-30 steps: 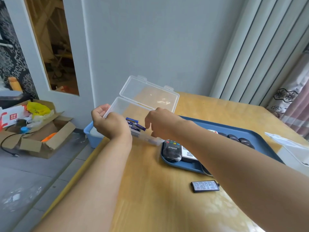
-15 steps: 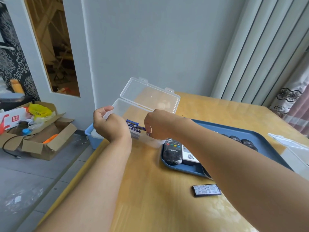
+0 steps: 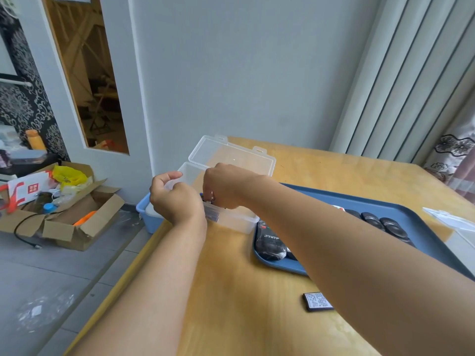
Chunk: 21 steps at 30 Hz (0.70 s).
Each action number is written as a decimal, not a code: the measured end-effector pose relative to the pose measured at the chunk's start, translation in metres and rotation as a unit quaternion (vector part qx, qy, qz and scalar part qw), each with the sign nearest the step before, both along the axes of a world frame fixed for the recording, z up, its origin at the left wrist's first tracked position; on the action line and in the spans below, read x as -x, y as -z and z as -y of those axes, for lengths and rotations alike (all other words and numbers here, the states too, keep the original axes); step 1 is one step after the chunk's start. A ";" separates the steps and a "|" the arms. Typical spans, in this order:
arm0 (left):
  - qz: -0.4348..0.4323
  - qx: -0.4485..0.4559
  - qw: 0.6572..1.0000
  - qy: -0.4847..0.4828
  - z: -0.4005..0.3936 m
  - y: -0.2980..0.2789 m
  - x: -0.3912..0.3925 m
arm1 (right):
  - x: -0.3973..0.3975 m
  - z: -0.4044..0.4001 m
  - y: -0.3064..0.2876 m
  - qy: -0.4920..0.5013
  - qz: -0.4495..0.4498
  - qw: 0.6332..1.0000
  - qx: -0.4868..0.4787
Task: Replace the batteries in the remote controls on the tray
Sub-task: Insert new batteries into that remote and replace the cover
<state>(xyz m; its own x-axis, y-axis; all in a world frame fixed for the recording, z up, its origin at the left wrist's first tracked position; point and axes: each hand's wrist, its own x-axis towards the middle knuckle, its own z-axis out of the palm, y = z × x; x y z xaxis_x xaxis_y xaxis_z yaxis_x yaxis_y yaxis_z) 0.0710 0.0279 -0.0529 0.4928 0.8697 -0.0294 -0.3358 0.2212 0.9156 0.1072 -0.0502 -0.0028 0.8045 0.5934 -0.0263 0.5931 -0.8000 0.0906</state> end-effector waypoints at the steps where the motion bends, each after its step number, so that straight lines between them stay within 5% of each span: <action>1: -0.007 -0.002 1.000 0.001 -0.001 0.001 -0.001 | -0.001 -0.002 0.000 0.002 0.001 1.000 0.017; 15: -0.068 -0.001 0.997 0.032 -0.001 0.007 -0.002 | -0.007 -0.006 -0.001 -0.002 -0.006 0.999 0.049; 21: -0.034 -0.123 0.992 0.007 0.004 0.007 -0.002 | 0.016 0.061 -0.035 0.030 -0.001 0.979 -0.202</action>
<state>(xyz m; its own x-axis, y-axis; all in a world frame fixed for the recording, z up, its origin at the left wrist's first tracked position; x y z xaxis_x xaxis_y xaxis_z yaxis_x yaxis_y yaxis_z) 0.0733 0.0243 -0.0596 0.5086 0.8479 0.1500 -0.2704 -0.0082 0.9627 0.0917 -0.1114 0.0325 0.8388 0.5067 0.1992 0.5432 -0.8039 -0.2423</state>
